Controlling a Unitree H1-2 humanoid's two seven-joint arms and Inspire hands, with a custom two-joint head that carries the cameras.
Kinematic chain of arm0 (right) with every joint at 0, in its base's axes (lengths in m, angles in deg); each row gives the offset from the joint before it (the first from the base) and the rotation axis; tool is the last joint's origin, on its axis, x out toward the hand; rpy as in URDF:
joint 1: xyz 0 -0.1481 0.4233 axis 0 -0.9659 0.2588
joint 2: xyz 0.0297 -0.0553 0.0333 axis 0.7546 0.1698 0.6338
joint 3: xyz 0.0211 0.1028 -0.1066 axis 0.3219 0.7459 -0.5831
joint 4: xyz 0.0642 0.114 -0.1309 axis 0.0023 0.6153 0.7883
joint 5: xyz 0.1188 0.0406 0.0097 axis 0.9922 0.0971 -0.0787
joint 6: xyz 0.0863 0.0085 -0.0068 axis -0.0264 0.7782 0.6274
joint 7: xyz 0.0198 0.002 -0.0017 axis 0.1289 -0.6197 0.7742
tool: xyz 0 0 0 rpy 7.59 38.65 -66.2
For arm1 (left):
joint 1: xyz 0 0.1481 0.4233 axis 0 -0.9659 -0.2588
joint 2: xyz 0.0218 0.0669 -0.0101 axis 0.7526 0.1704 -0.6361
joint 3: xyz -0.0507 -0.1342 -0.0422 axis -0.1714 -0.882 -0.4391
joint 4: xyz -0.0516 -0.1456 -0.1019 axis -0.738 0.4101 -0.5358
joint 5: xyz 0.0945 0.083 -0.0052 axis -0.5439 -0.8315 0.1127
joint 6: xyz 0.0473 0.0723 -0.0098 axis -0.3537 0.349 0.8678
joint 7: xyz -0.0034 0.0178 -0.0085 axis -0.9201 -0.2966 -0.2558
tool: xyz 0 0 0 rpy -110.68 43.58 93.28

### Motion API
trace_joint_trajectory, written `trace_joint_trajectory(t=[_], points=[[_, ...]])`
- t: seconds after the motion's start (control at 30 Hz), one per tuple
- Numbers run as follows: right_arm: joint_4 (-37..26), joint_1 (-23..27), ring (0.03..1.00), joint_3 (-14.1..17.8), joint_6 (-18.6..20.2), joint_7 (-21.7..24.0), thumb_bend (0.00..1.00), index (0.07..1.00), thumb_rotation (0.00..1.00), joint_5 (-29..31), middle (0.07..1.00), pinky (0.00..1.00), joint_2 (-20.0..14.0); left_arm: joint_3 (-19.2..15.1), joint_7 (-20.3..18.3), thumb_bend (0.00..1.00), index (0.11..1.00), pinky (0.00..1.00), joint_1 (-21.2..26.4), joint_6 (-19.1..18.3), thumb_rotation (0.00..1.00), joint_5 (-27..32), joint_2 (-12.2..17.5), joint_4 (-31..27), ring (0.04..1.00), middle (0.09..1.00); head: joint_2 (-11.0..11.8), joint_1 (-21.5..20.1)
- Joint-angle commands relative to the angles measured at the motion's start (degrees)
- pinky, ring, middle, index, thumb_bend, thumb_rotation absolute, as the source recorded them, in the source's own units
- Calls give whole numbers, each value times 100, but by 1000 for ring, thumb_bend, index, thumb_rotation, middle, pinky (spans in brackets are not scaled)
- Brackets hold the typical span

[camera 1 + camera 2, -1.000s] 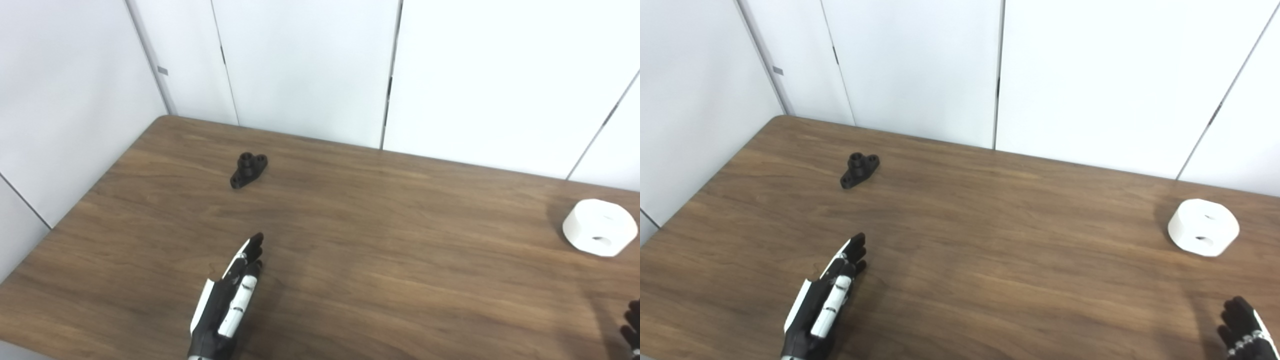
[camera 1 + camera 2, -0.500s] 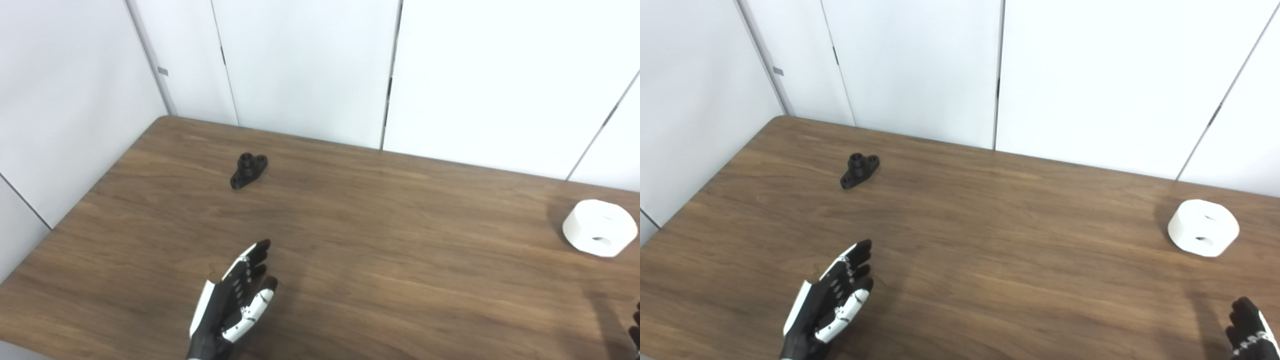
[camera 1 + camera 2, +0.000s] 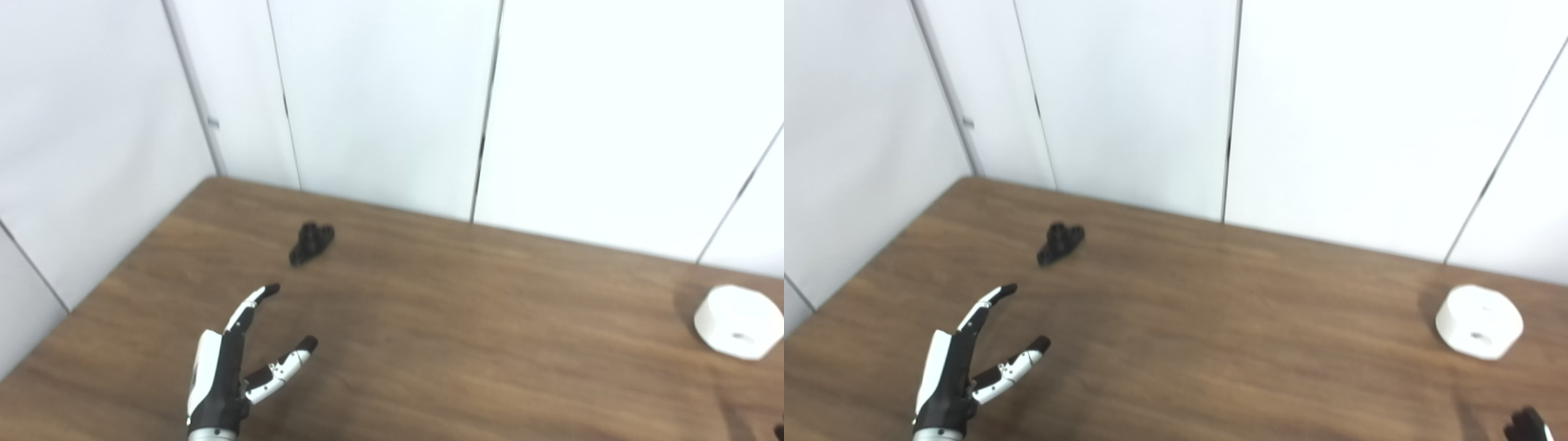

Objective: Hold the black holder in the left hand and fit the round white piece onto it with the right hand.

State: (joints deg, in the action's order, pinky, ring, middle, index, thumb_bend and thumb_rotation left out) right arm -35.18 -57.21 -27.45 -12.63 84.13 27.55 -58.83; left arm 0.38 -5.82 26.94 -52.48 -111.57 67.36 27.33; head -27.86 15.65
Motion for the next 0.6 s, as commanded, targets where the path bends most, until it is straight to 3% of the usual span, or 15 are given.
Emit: trace_joint_trajectory(t=[0.0, 0.1, 0.27, 0.4, 0.57], points=[[319, -54, 1000, -85, 120, -38, 562, 993, 1000, -16, 1000, 1000, 116, -122, 131, 745, 855, 959, 422, -199, 360, -298, -99, -221, 944, 913, -8, -23], [291, -60, 1000, -100, 158, -45, 596, 987, 1000, -35, 1000, 1000, 124, -179, 48, 743, 863, 987, 667, -475, 393, -582, 65, -161, 978, 935, -6, -47], [233, -75, 1000, -103, 197, -104, 603, 977, 1000, -88, 994, 1000, 158, -251, -89, 776, 849, 930, 1096, -919, 409, -1056, 299, 60, 981, 944, -24, -77], [221, -80, 1000, -105, 186, -102, 602, 981, 1000, -40, 996, 1000, 175, -166, -308, 804, 842, 887, 1408, -1317, 452, -1321, 481, 252, 957, 933, -44, -101], [218, -90, 1000, -91, 187, -87, 571, 976, 1000, 64, 992, 1000, 199, -57, -355, 819, 829, 914, 1791, -1544, 448, -1460, 605, 686, 951, 918, -63, -112]])
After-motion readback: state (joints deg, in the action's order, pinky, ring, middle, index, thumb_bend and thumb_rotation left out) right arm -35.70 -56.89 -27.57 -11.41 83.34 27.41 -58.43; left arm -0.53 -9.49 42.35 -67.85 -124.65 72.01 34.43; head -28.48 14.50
